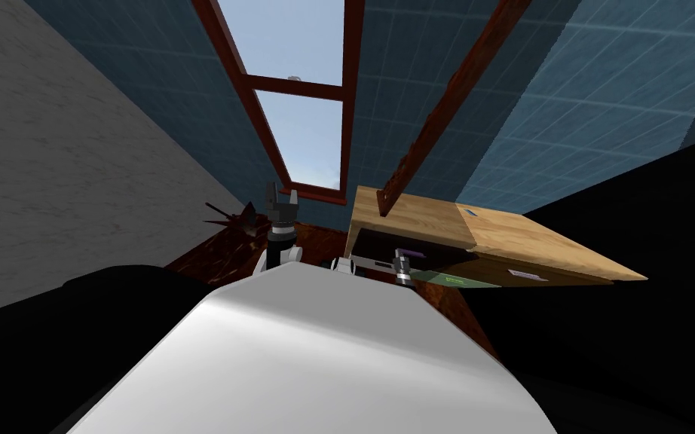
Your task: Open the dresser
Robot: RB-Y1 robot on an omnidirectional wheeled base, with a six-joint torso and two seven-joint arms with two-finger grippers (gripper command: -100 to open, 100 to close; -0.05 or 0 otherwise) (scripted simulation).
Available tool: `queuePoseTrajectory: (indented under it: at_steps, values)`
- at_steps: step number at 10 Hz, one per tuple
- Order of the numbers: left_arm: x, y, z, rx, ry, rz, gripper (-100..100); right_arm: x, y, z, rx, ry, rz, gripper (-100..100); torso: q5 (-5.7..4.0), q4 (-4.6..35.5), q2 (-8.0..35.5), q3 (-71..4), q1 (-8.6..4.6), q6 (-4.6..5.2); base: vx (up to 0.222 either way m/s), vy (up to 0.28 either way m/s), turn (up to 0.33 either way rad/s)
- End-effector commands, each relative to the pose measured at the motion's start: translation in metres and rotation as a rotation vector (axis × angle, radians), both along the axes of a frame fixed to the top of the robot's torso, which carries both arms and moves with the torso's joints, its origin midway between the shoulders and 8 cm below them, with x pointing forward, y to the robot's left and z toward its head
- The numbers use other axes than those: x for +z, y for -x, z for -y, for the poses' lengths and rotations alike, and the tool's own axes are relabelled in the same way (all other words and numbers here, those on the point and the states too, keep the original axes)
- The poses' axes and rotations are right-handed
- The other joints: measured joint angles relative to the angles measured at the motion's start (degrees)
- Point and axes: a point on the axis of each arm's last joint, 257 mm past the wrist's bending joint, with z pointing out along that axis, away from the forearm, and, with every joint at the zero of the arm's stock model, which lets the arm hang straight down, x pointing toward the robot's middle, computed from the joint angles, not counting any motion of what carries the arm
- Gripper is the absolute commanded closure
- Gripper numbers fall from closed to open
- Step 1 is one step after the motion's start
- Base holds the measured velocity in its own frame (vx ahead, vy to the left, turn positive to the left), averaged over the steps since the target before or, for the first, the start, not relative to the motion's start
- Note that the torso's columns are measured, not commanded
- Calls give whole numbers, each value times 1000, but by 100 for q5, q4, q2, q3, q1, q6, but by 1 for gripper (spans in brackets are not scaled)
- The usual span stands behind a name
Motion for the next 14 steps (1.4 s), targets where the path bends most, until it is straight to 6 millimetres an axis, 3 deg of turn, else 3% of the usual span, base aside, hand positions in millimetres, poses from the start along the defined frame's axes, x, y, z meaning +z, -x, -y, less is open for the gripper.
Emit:
queuePoseTrajectory:
  at_steps: [1, 3, 8, 9, 10, 14]
  values:
    - [0, 0, 0, 0, 0, 0, 0, -4, 4, 9, 1, -3, -27, 100, 11, 5, 18, 5, 15, 8, -175, 60, -16]
    - [0, 0, 0, 0, 0, 0, 0, 3, -1, 10, 5, 3, -10, 100, 2, 2, 29, 17, 15, 2, -137, 23, -20]
    - [0, 0, 0, 0, 0, 0, 0, -6, 11, 15, 14, -5, -46, 100, 5, 6, 27, 15, 15, 5, -183, 9, -23]
    - [0, 0, 0, 0, 0, 0, 0, 2, 8, 14, 17, 1, -25, 100, 5, 3, 17, 8, 12, 5, -99, 3, -12]
    - [0, 0, 0, 0, 0, 0, 0, 11, 3, 27, 15, 1, -31, -100, 20, 13, -21, -16, 11, -2, -59, 43, 19]
    - [0, 0, 0, 0, 0, 0, 0, 32, -10, 53, 7, 5, -32, -100, 44, 36, 15, -1, 38, -5, -39, 69, 22]
